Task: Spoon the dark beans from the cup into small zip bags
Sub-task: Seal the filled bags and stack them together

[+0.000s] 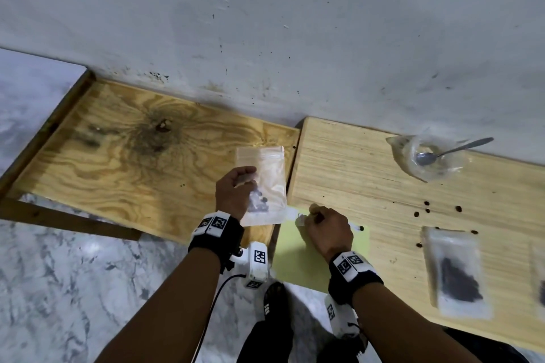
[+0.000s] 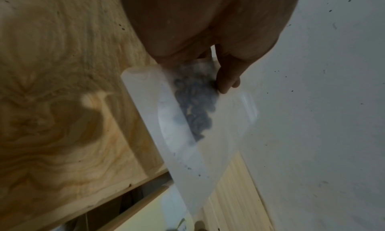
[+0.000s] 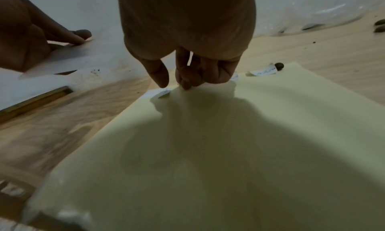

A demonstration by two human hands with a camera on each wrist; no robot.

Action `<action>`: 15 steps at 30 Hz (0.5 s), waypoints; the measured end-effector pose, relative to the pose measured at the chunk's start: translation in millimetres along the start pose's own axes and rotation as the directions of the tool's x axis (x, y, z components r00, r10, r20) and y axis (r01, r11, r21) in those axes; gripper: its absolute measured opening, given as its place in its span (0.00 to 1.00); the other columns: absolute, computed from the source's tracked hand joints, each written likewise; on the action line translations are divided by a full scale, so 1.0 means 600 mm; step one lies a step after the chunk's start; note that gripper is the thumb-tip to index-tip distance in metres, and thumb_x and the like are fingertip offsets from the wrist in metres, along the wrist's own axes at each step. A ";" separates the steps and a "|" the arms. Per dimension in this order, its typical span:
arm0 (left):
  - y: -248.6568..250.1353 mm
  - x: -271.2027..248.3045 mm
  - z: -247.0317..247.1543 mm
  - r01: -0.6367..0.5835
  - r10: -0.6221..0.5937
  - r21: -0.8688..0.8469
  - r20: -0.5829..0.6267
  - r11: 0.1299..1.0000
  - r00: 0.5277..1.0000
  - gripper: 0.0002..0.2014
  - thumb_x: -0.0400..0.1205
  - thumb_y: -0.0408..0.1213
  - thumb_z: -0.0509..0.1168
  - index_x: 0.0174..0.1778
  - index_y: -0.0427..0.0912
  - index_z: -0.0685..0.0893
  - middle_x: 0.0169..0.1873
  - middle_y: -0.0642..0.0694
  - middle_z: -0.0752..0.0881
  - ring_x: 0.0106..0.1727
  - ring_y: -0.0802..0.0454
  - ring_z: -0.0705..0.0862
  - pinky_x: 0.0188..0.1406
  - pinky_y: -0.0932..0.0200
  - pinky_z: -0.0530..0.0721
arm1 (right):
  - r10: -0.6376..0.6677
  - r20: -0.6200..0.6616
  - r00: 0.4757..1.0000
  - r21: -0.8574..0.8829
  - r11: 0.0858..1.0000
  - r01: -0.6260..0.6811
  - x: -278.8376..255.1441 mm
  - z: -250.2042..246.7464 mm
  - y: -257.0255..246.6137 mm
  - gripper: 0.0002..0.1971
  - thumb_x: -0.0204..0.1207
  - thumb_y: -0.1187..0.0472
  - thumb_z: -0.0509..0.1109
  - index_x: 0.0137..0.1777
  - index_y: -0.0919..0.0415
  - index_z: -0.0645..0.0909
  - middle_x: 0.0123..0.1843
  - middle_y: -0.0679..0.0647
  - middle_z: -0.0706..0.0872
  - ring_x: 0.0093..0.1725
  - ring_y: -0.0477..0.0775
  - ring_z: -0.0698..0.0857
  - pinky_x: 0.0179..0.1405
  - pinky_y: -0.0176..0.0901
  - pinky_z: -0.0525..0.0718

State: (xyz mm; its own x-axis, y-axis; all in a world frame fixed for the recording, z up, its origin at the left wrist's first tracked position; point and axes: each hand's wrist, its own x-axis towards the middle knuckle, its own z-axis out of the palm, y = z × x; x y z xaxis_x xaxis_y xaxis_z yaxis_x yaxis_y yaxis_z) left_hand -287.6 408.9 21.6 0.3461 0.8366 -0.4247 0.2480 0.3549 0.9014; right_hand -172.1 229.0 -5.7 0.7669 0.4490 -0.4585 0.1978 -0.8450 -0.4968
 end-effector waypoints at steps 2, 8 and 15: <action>-0.001 0.000 -0.005 -0.014 0.014 0.002 -0.002 1.000 1.000 0.19 0.72 0.14 0.67 0.46 0.44 0.88 0.40 0.51 0.87 0.45 0.49 0.83 0.40 0.58 0.82 | -0.045 0.000 0.999 -0.008 0.999 0.045 -0.006 0.002 0.003 0.19 0.74 0.46 0.70 0.65 0.43 0.85 0.64 0.43 0.87 0.65 0.53 0.84 0.54 0.40 0.75; -0.011 -0.002 -0.016 -0.010 0.009 -0.012 -0.022 1.000 1.000 0.19 0.72 0.14 0.67 0.46 0.44 0.88 0.40 0.51 0.88 0.45 0.50 0.84 0.42 0.56 0.82 | -0.196 0.066 0.978 -0.118 0.972 0.202 0.000 0.019 0.012 0.20 0.76 0.45 0.70 0.69 0.42 0.83 0.70 0.43 0.82 0.65 0.52 0.84 0.55 0.46 0.82; -0.016 -0.006 -0.018 -0.014 0.014 -0.019 -0.034 1.000 0.999 0.18 0.73 0.14 0.67 0.46 0.44 0.88 0.40 0.52 0.88 0.44 0.51 0.84 0.42 0.57 0.84 | -0.167 0.033 0.985 0.003 0.986 0.167 0.008 0.013 0.001 0.02 0.72 0.55 0.71 0.42 0.46 0.84 0.43 0.39 0.87 0.47 0.51 0.86 0.41 0.39 0.77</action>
State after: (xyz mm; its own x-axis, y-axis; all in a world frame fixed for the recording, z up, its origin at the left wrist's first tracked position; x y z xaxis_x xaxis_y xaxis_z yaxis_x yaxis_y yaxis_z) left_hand -300.7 407.1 15.1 0.3184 0.8552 -0.4090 0.2261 0.3505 0.9089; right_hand -173.4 232.7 -14.0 0.7025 0.5931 -0.3934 0.3211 -0.7574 -0.5686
